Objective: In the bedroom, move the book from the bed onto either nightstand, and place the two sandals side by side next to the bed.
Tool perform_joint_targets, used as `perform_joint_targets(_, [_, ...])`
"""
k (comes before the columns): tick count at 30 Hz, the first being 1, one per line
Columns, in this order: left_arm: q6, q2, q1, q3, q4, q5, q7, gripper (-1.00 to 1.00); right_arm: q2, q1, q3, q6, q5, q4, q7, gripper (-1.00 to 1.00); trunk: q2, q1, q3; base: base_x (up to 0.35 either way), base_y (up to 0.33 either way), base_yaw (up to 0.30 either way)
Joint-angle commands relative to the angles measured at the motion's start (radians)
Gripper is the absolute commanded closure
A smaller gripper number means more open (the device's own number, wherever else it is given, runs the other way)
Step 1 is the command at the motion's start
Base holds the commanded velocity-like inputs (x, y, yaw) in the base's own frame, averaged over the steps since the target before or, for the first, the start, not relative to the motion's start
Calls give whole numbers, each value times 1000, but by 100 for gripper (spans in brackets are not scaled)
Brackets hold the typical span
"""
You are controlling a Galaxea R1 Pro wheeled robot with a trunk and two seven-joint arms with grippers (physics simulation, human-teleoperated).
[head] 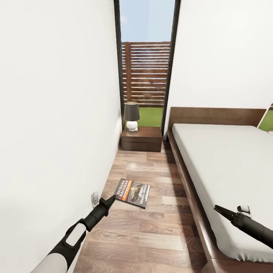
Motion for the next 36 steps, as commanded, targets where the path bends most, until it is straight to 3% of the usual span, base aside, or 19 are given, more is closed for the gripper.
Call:
perform_joint_targets(1, [9, -1, -1, 4, 0, 4, -2, 100, 0, -1, 0, 10, -5, 0, 2, -100, -1, 0, -1, 0, 7, 0])
perform_joint_targets(14, [9, -1, -1, 4, 0, 5, -2, 100, 0, -1, 1, 9, -4, 0, 3, -100, -1, 0, -1, 0, 1, -130])
perform_joint_targets(29, [9, -1, -1, 4, 3, 2, -3, 100, 0, -1, 11, 16, 0, 0, -4, -100, -1, 0, -1, 0, 0, -18])
perform_joint_targets(36, [9, 1, -1, 5, 3, 1, -3, 100, 17, -1, 17, 24, 1, 0, -18, -100, -1, 0, -1, 0, 0, 0])
